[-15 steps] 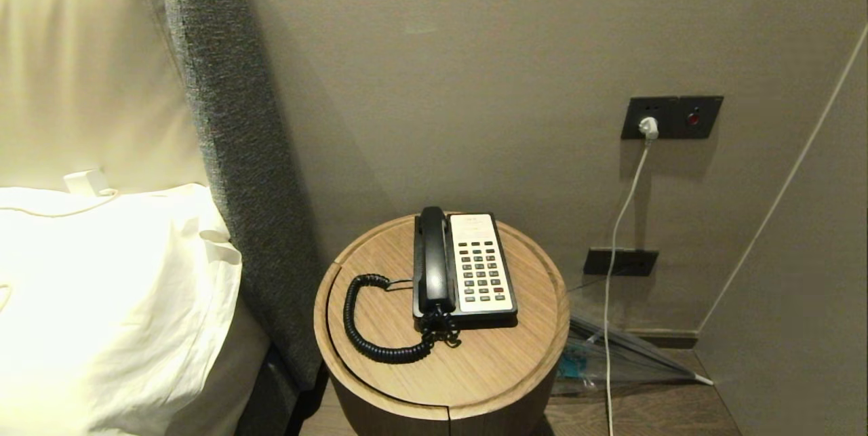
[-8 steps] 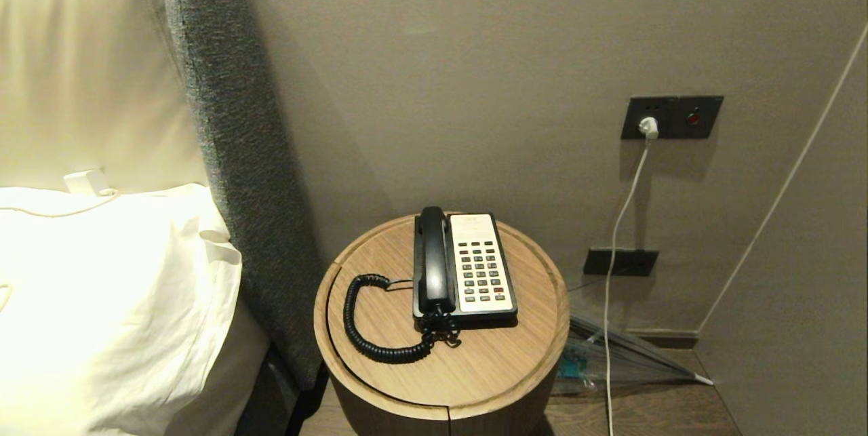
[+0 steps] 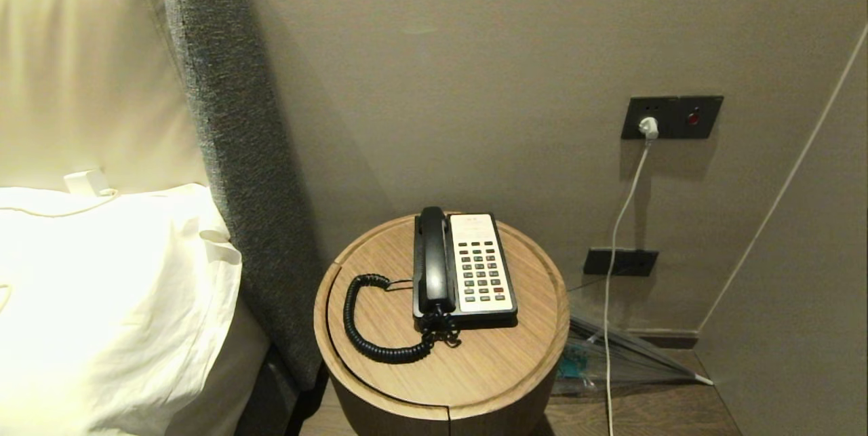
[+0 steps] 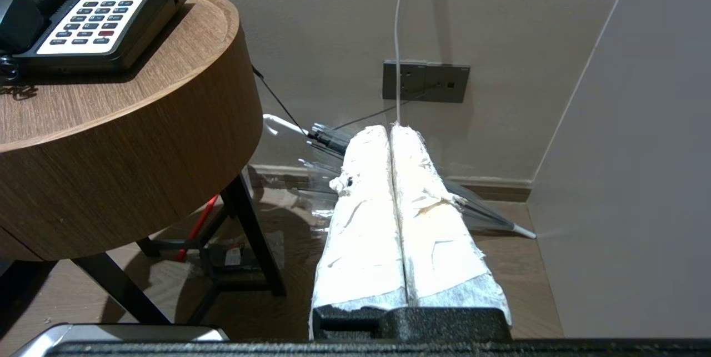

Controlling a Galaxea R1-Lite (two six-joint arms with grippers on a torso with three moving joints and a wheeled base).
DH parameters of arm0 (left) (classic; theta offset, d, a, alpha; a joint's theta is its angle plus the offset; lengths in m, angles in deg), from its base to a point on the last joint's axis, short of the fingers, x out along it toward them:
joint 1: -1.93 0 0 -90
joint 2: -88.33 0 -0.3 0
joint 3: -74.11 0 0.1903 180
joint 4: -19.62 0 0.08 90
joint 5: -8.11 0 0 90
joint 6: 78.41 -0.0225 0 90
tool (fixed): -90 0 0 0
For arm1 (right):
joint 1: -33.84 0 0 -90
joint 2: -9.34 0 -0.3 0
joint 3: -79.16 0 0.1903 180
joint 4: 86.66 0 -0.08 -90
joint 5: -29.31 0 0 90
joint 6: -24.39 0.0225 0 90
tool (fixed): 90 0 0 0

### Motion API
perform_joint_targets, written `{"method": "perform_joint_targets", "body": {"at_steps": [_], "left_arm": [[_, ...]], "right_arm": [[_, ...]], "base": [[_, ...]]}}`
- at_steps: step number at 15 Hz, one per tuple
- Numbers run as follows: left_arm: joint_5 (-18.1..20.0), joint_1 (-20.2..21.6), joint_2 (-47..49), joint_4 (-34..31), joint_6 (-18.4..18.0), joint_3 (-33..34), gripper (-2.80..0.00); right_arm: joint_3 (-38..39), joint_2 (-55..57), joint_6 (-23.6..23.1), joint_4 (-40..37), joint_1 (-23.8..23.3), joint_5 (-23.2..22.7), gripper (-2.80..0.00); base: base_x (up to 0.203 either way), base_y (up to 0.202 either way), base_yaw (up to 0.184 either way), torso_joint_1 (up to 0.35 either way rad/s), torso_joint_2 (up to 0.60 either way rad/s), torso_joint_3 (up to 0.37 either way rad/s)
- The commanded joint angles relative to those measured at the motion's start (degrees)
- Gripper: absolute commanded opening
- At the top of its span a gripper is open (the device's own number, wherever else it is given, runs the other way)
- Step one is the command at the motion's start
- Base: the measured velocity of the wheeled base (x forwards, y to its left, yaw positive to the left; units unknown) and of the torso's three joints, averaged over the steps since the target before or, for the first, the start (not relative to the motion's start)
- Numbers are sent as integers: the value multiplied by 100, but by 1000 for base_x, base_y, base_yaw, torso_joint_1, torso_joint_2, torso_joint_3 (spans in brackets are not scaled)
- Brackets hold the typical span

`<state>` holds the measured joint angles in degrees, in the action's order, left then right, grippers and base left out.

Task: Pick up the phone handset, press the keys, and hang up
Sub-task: Pick up the desk phone handset

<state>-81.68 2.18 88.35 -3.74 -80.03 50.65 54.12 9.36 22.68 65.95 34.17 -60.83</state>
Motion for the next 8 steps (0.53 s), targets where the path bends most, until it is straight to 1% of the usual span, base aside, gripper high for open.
{"method": "perform_joint_targets", "body": {"at_steps": [1,4,8], "left_arm": [[-1,2,-2,7,4,1,-280],[-3,2,-2,8,33,1,-280],[-3,2,-2,9,57,1,-280]], "right_arm": [[0,-46,-5,-2,2,-4,-280],[0,-46,-5,-2,2,-4,-280],[0,-46,4,-2,2,-4,-280]], "base": [[0,0,0,0,0,0],[0,0,0,1,1,-28],[0,0,0,2,2,-167]]}}
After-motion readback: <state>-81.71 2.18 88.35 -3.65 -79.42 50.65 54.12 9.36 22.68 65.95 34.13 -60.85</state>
